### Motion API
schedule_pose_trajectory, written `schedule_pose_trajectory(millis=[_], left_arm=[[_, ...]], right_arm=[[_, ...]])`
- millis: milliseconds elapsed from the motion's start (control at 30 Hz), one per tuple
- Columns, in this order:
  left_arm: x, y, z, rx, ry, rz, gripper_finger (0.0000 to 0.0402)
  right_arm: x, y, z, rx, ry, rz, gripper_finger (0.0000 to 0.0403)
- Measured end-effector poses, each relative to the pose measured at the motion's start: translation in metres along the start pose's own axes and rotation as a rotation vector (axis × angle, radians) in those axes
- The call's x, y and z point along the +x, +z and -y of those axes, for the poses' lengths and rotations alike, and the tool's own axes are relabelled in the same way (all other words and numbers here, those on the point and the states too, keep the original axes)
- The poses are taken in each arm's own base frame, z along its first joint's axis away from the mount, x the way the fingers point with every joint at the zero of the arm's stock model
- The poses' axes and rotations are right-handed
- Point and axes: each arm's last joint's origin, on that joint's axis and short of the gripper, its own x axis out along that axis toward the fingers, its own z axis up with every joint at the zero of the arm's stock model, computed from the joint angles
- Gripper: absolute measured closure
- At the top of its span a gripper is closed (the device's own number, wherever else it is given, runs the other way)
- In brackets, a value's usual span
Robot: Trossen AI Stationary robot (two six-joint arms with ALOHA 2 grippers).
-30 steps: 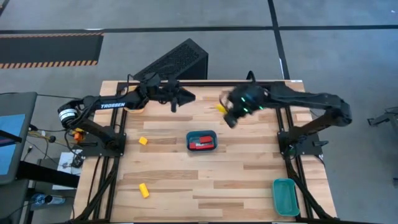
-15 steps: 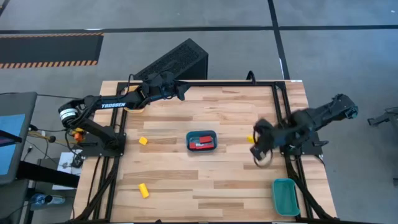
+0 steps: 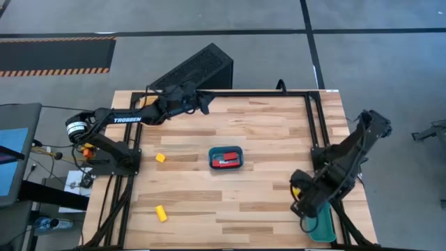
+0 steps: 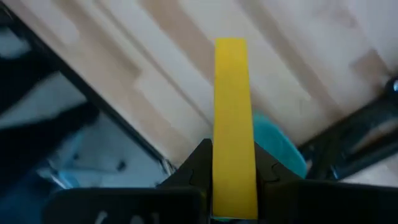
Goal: Sort & place blocks by color
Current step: Put the top right yellow block into the green bin
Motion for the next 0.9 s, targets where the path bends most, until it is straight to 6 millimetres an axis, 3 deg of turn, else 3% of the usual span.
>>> schedule_pose_trajectory(millis=[200, 400, 700, 900], left_arm=[[0.000, -0.007, 0.001, -0.044, 0.018, -0.057, 0.0339], [-0.001, -0.013, 0.008, -0.026, 0.030, -0.058, 0.0340], [-0.002, -0.019, 0.019, 0.034, 0.007, -0.068, 0.0323], [-0.003, -0.023, 0.026, 0.068, 0.013, -0.063, 0.0299]], right_arm=[[0.004, -0.038, -0.002, -0.119, -0.006, -0.113, 0.0347], [0.010, -0.076, 0.007, -0.188, 0.003, -0.041, 0.0346], [0.069, -0.115, 0.018, -0.245, 0.081, -0.233, 0.0345], [0.098, -0.110, 0.026, -0.206, 0.077, -0.233, 0.0344]])
